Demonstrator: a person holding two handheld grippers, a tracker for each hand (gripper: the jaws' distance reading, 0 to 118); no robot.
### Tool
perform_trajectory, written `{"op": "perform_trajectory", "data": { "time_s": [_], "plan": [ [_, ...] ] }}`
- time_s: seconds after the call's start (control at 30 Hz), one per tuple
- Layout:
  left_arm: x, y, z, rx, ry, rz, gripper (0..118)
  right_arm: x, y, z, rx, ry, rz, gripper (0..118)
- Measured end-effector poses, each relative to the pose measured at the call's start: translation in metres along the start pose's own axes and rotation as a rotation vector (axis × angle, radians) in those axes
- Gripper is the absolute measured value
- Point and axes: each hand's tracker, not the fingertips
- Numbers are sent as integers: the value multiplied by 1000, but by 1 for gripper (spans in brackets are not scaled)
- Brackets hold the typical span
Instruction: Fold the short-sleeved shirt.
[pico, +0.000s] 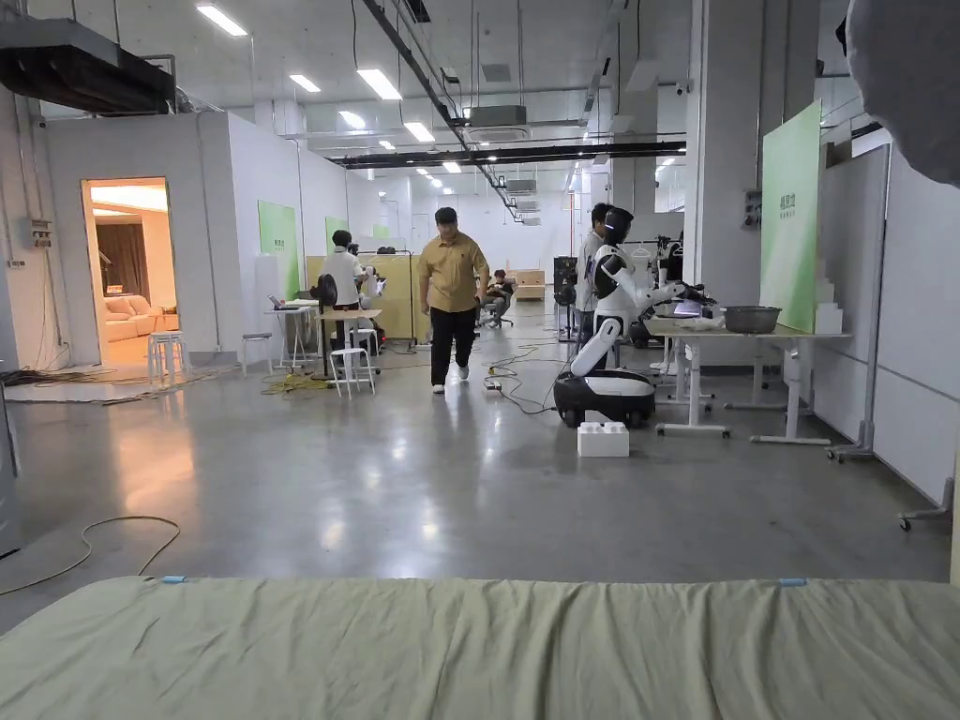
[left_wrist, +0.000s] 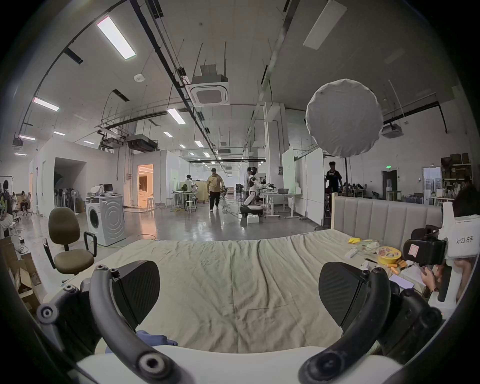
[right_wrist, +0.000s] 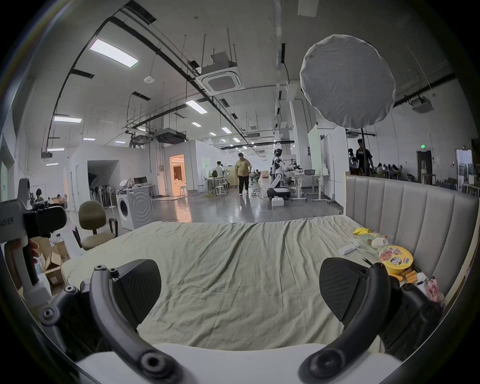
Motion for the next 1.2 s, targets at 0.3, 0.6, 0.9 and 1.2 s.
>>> {"op": "perform_trajectory", "data": {
  "time_s": [0.3, 0.6, 0.9, 1.2],
  "plan": [
    [-1, -2, 1, -10, -2, -9, 118, 0, -1, -3, -15, 3, -14, 118],
    [-2, -2, 0, -18, -6, -8, 118, 5, 7, -4, -51, 14, -82, 118],
    [-2, 0, 1, -17, -23, 23, 118, -19, 25, -1, -91, -149, -56, 118],
    [-1, 1, 0, -17, -29, 42, 118, -34, 36, -6, -157, -243, -139, 118]
  ]
}}
